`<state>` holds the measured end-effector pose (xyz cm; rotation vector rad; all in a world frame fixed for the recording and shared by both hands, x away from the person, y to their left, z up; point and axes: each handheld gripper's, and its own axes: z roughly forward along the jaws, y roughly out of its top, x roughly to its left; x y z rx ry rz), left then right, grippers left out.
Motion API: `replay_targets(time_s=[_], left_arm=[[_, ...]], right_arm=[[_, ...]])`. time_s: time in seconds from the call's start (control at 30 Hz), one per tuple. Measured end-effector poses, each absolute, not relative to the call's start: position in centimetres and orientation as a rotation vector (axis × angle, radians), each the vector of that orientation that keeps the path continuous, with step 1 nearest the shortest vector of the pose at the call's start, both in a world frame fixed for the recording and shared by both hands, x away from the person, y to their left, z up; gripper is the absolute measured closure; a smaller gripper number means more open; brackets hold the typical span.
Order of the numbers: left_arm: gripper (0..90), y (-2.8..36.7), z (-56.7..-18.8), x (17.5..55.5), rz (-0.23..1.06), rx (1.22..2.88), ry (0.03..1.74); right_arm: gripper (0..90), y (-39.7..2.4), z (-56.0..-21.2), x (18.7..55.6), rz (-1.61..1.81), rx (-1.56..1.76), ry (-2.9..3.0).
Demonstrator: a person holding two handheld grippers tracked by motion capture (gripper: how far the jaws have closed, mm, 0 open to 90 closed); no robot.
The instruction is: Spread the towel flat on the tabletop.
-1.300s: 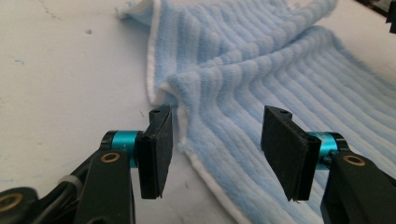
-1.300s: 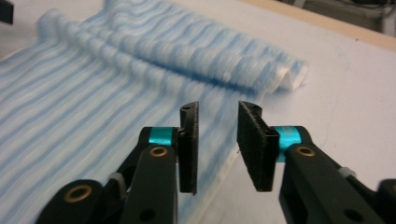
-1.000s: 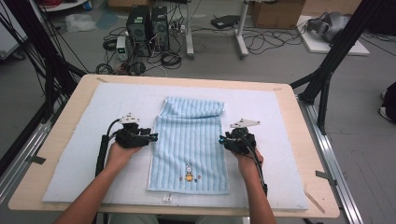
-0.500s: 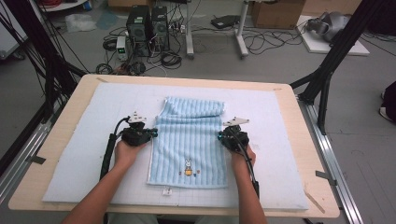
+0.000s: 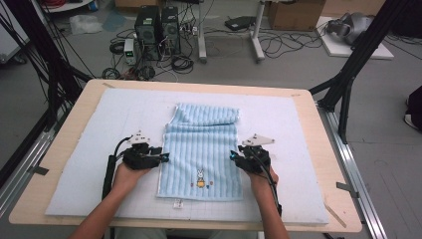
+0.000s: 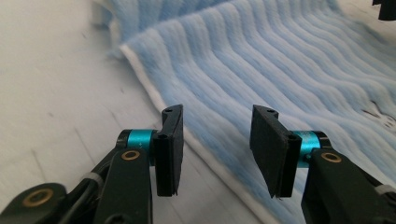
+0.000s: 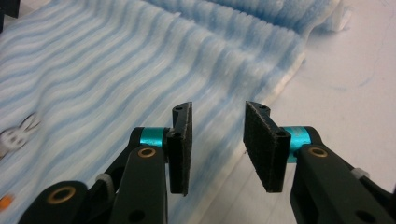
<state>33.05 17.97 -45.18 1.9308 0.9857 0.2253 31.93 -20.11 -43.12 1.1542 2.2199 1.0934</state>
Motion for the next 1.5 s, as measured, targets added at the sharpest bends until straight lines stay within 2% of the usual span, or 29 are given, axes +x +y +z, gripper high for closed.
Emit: replay_targets(time_s=[0.17,0.3,0.33,0.37,0.4,0.43,0.5,0.53,0.63,0.67,1.1,1.27,1.3,1.33,1.47,1.5], left_arm=[[57.6,17.8,-45.2,31.4,0.213,1.973,0.953],[56.8,17.3,-45.2,30.3,0.269,2.007,0.925],[61.7,17.1,-45.1,30.0,0.303,2.036,0.904],[70.4,16.8,-45.1,29.7,0.344,2.056,0.888],[74.1,16.5,-45.1,29.4,0.369,2.072,0.859],[83.2,16.3,-45.1,29.2,0.381,2.087,0.840],[86.3,16.1,-45.1,28.9,0.403,2.091,0.841],[86.8,16.4,-45.0,28.8,0.378,2.081,0.868],[87.1,16.8,-45.0,28.3,0.352,2.066,0.888],[87.2,17.0,-45.0,28.0,0.349,2.073,0.887],[87.1,17.9,-45.2,24.2,0.247,2.043,0.853],[87.0,18.0,-45.3,22.5,0.167,2.043,0.815],[86.7,17.9,-45.2,22.4,0.165,2.036,0.805],[85.9,17.9,-45.0,22.4,0.177,2.027,0.799],[71.3,17.6,-44.1,24.2,0.204,1.945,0.840],[69.5,17.5,-44.0,24.8,0.208,1.940,0.843]], right_arm=[[59.4,-20.3,-44.1,29.5,1.119,1.146,2.247],[59.6,-20.3,-44.3,28.2,1.108,1.160,2.261],[60.0,-20.3,-44.3,28.0,1.100,1.160,2.264],[60.3,-20.3,-44.4,27.8,1.086,1.154,2.264],[61.5,-20.2,-44.6,27.6,1.077,1.159,2.273],[63.5,-20.2,-44.8,27.5,1.064,1.165,2.281],[65.3,-20.3,-45.0,27.4,1.076,1.178,2.275],[70.0,-20.4,-45.0,27.4,1.081,1.181,2.277],[85.0,-20.7,-44.9,27.3,1.091,1.192,2.291],[85.8,-20.8,-44.9,27.1,1.084,1.181,2.296],[86.0,-20.8,-44.3,23.5,1.026,1.104,2.384],[85.9,-21.1,-44.1,21.4,1.014,1.079,2.418],[84.2,-21.2,-44.1,21.0,1.010,1.081,2.419],[78.7,-21.3,-43.9,20.8,1.007,1.078,2.406],[62.3,-21.3,-43.1,22.1,1.086,1.128,2.307],[60.8,-21.0,-43.0,22.7,1.114,1.132,2.294]])
